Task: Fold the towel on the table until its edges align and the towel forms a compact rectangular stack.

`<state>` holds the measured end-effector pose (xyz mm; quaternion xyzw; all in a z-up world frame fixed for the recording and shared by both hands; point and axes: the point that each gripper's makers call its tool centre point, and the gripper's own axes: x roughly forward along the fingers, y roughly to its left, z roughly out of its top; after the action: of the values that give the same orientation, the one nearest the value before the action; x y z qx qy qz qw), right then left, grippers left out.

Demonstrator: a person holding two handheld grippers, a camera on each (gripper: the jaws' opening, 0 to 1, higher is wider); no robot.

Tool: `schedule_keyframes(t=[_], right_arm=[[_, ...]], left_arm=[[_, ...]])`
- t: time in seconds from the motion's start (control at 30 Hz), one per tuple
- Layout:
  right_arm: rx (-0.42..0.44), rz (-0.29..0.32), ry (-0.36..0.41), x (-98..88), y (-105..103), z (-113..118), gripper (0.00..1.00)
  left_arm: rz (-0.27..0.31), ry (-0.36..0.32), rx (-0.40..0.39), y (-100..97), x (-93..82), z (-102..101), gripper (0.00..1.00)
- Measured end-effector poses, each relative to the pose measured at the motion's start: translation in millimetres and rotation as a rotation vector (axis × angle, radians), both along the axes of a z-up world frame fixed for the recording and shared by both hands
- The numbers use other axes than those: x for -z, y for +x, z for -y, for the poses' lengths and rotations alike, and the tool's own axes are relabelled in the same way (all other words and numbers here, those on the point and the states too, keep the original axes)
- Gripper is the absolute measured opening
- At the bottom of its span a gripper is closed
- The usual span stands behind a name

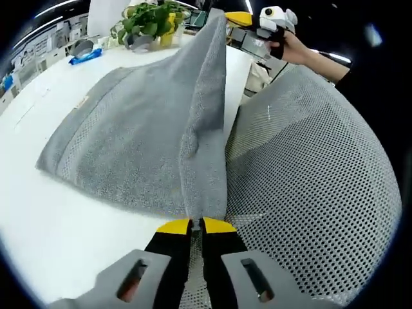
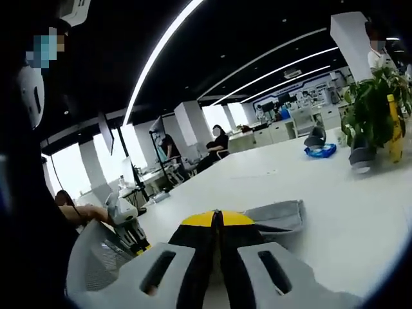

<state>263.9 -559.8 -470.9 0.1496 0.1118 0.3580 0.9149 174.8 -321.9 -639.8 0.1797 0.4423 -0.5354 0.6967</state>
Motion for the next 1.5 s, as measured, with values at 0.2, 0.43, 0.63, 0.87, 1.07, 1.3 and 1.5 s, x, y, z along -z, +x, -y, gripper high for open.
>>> schedule_keyframes(t=[0.2,0.43,0.63,0.87,1.07,1.3,1.5], right_arm=[[0.021,-0.002,0.002,-1.6,-3.5,4.2,0.0],[0.037,-0.005,0.006,-4.5,-5.8,7.9,0.0],[0.049,-0.005,0.027,-7.5,-4.2,13.4,0.0],[0.051,-0.005,0.051,-10.4,-4.0,18.4,0.0],[0.069,-0.013,0.069,-8.8,-5.1,25.0,0.0],[0.069,-0.001,0.104,-19.3,-11.8,25.0,0.0],[0.06,0.033,0.114,-27.7,-14.9,23.8,0.0]], left_arm=[[0.082,-0.089,-0.096,21.6,-22.6,-1.5,0.03],[0.225,-0.184,-0.169,40.3,-56.8,-9.4,0.02],[0.391,-0.271,-0.264,58.4,-98.6,-27.2,0.01],[0.486,-0.438,-0.367,69.7,-151.3,-36.7,0.01],[0.576,-0.399,-0.356,70.5,-170.5,-41.3,0.01],[0.61,-0.509,-0.43,73.1,-199.2,-50.6,0.01],[0.65,-0.554,-0.452,69.9,-221.1,-53.9,0.01]])
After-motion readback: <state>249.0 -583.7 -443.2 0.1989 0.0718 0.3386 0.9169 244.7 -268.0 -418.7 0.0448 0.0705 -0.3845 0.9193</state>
